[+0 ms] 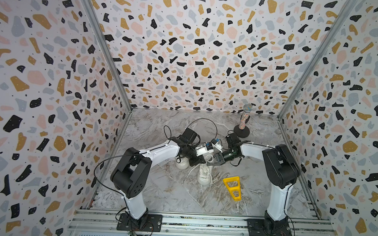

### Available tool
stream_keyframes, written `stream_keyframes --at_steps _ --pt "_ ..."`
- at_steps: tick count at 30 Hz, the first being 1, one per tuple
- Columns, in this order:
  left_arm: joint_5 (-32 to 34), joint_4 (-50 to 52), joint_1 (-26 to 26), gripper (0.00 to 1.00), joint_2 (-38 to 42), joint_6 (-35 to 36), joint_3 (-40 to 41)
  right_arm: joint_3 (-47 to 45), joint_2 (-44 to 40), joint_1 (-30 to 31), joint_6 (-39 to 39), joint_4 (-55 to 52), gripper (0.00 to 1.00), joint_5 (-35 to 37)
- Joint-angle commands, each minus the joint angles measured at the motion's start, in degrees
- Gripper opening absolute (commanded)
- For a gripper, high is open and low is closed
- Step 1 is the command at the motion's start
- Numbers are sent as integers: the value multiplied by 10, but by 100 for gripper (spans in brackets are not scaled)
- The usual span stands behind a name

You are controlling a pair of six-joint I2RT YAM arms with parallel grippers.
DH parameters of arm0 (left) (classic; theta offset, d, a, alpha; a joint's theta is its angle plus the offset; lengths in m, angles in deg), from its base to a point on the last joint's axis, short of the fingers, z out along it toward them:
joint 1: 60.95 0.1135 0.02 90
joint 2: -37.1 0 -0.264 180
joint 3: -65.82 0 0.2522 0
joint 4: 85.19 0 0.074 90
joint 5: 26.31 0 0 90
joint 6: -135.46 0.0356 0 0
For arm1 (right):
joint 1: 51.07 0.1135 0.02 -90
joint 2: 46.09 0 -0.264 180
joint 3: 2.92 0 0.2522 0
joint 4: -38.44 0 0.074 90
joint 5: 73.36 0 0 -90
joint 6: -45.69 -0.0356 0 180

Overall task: Tie the shoes
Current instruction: Cross the shoelace with the shoelace.

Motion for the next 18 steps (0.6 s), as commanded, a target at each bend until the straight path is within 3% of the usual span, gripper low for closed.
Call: stream_keyframes --at_steps 1,18 --pt "-12 -6 -2 0 23 13 7 22 -23 -6 29 -28 0 20" --pt "-17 1 -1 0 22 11 7 34 -27 -16 87 -80 0 49"
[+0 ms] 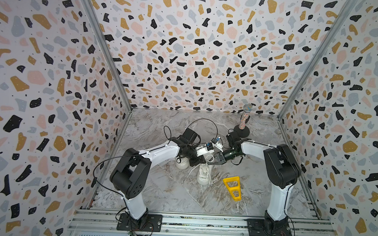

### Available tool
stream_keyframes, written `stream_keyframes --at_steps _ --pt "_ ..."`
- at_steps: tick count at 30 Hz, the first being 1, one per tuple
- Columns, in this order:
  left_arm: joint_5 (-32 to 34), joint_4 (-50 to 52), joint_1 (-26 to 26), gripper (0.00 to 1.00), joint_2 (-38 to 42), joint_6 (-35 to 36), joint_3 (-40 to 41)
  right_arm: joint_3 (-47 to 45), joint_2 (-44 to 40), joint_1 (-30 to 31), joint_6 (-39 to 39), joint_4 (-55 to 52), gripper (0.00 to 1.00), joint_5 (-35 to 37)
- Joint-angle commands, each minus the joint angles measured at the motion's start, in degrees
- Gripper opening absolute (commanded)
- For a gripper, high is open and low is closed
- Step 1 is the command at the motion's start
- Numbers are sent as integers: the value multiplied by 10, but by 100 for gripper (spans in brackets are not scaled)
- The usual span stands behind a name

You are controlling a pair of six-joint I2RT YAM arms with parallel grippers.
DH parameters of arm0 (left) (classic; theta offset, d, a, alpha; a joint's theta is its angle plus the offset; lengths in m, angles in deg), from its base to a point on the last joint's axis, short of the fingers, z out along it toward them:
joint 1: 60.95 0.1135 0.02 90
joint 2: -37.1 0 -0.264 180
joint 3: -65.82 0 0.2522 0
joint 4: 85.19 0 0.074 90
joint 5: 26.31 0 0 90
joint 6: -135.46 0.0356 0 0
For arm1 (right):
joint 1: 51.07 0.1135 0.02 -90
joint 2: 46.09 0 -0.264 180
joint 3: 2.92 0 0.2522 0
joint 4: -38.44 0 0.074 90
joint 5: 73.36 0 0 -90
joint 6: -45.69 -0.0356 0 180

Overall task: Tie the shoes
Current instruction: Cross the shoelace with the shoelace.

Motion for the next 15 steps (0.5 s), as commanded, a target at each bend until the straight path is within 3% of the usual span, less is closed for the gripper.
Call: stream_keyframes --at_steps 1,8,15 --pt "-16 6 0 0 19 6 6 17 -26 -8 19 -26 0 18" --pt "-21 5 0 0 15 -1 4 16 -26 -7 19 -22 0 -10" --pt "-24 6 0 0 13 -4 1 15 -21 -5 17 -19 11 -24"
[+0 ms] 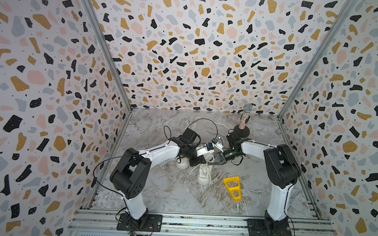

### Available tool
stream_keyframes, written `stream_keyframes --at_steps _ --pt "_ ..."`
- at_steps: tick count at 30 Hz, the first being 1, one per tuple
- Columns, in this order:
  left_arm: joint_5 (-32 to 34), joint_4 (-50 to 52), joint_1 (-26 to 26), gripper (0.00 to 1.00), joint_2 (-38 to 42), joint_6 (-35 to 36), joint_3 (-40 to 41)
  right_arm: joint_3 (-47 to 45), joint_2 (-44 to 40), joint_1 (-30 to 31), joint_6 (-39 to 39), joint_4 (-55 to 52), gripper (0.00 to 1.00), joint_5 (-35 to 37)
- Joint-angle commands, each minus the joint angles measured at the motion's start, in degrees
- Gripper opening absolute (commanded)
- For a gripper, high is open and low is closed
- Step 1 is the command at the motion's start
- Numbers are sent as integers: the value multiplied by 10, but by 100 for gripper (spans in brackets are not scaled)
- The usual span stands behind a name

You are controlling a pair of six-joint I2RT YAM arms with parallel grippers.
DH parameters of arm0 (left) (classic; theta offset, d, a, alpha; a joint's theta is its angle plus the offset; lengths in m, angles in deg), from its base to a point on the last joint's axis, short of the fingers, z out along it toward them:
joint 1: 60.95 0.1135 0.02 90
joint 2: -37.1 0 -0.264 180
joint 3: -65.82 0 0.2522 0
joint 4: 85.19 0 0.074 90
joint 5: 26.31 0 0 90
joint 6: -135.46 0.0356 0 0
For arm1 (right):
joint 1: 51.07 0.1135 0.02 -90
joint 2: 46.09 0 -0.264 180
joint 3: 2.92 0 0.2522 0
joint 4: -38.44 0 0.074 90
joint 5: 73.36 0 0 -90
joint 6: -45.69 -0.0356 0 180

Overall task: Tie the shoes
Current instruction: Cross the shoelace with the shoelace.

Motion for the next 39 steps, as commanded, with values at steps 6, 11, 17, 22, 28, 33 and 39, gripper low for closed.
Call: stream_keyframes --at_steps 6,11,17,22,28,33,39 --pt "-19 5 0 0 14 -2 1 14 -20 -1 8 -11 18 -24" --pt "-18 4 -1 0 15 -2 2 14 -17 2 10 -10 21 -33" --pt "-19 5 0 0 16 -2 3 14 -16 5 11 -11 22 -37" --pt "-22 5 0 0 16 -4 3 15 -11 9 6 -8 22 -31" --pt "-24 5 0 0 17 -4 2 16 -7 11 -6 6 22 -29" --pt "-26 5 -1 0 16 -8 1 16 -7 14 -15 15 22 -29" --pt "-27 5 -1 0 19 -11 3 14 -6 16 -18 19 22 -25"
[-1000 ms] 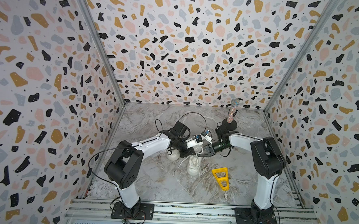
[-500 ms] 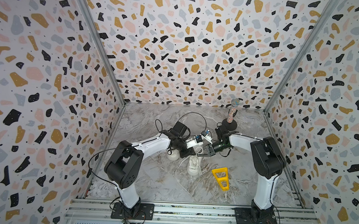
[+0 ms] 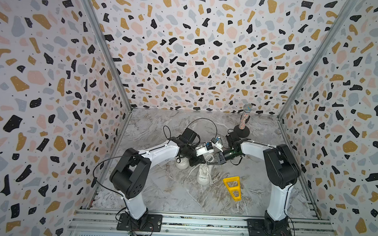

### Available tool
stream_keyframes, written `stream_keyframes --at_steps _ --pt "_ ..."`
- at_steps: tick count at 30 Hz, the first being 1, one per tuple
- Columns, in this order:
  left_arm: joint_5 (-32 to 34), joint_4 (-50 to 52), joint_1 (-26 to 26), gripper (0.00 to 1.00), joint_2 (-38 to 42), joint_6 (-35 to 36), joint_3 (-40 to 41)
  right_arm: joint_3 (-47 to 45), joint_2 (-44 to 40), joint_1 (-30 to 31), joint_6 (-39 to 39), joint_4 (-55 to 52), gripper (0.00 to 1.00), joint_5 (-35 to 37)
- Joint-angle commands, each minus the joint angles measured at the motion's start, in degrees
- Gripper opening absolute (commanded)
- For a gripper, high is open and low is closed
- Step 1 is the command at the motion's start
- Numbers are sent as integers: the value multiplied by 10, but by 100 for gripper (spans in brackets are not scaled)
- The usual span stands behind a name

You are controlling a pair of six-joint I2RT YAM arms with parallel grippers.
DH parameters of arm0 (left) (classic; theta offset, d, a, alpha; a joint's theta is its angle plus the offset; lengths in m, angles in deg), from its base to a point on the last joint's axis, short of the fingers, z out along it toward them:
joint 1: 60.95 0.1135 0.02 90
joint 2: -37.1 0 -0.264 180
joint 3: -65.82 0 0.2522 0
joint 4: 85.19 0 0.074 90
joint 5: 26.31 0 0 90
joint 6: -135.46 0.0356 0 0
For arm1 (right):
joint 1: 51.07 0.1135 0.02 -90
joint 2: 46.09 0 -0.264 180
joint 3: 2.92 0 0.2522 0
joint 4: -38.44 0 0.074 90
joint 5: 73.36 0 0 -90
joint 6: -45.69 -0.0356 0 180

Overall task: Tie the shoes
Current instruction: Cross the shoelace with the shoelace.

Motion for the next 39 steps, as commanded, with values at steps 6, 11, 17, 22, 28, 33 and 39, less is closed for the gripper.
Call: stream_keyframes --at_steps 6,11,17,22,28,33,39 --pt "-22 1 0 0 18 -12 3 6 -5 6 -5 12 22 -1" --pt "-21 0 0 0 19 -13 3 -1 -4 7 3 13 19 -1" --pt "-20 1 0 0 20 -14 6 0 -4 7 14 7 18 -5" --pt "-21 0 0 0 21 -15 6 1 -3 4 30 -7 18 7" --pt "-24 -2 0 0 23 -16 7 1 0 0 32 -9 20 15" --pt "-25 -3 0 0 25 -16 10 2 2 -2 32 -8 22 17" --pt "-23 -4 0 0 26 -16 12 1 5 -5 34 -12 18 17"
